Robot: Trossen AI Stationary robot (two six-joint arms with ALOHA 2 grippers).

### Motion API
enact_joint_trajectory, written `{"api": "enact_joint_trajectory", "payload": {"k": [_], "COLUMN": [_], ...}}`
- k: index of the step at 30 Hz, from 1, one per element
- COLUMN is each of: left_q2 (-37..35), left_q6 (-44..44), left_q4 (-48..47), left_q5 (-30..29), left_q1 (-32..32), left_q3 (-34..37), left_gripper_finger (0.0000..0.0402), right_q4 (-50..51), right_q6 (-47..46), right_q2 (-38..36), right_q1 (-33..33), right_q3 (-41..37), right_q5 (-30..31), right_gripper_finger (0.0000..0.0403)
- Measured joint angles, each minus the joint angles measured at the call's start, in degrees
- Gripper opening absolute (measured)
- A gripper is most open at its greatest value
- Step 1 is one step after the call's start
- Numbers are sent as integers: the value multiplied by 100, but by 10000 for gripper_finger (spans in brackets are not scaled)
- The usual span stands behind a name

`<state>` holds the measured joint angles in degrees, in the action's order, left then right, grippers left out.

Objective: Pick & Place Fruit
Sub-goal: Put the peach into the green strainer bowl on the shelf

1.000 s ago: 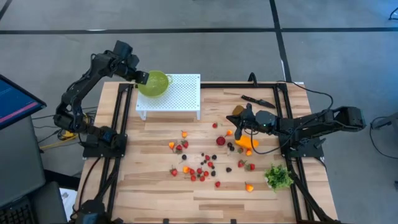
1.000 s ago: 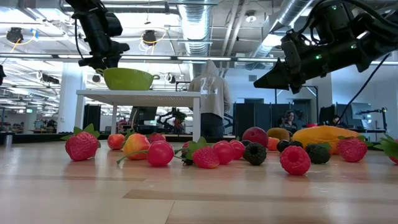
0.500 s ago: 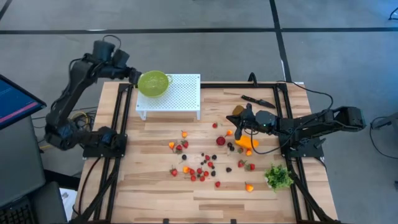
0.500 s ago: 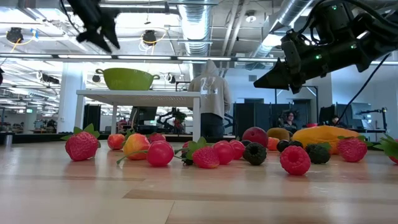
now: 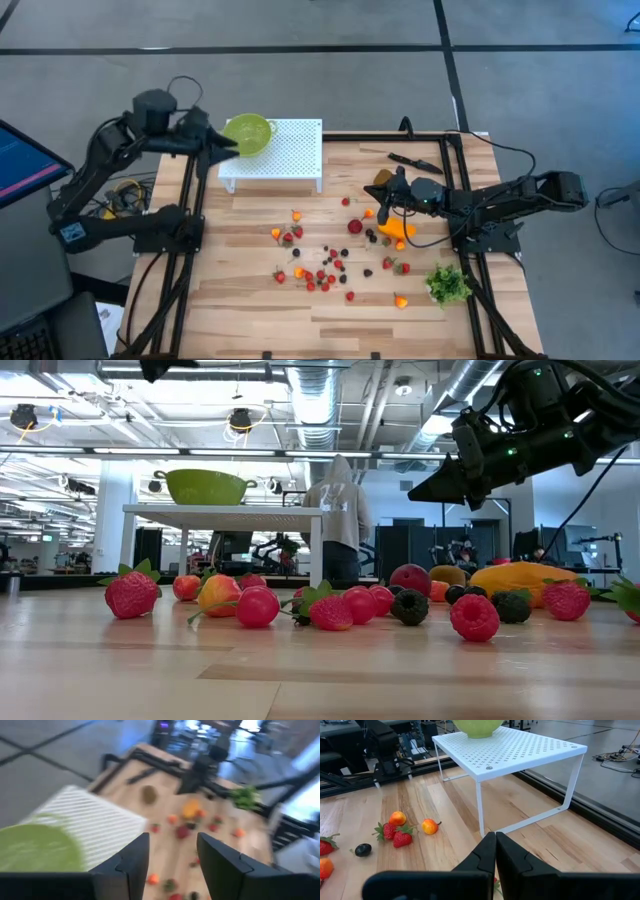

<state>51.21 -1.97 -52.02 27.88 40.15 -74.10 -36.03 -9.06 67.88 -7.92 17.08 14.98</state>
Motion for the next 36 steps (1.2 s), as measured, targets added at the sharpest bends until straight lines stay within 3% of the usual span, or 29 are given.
{"api": "enact_joint_trajectory", "payload": {"k": [11,18,26,36], "left_q2": [114,145,145,380], "left_q6": [-139,706,1073,1074], "left_q4": [1867,1993,1995,2215], "left_q5": [-113,-878,-1186,-1612], "left_q1": [-2278,-3342,-4037,-4359], "left_q3": [892,1455,2295,3250], "left_gripper_finger": [135,110,101,101], "right_q4": [0,0,0,4], "right_q6": [0,0,0,0], "right_q2": [0,0,0,-2], "right_q1": [0,0,0,0], "right_q3": [0,0,0,0], "right_q5": [0,0,0,0], "right_gripper_finger": [6,6,6,6]}}
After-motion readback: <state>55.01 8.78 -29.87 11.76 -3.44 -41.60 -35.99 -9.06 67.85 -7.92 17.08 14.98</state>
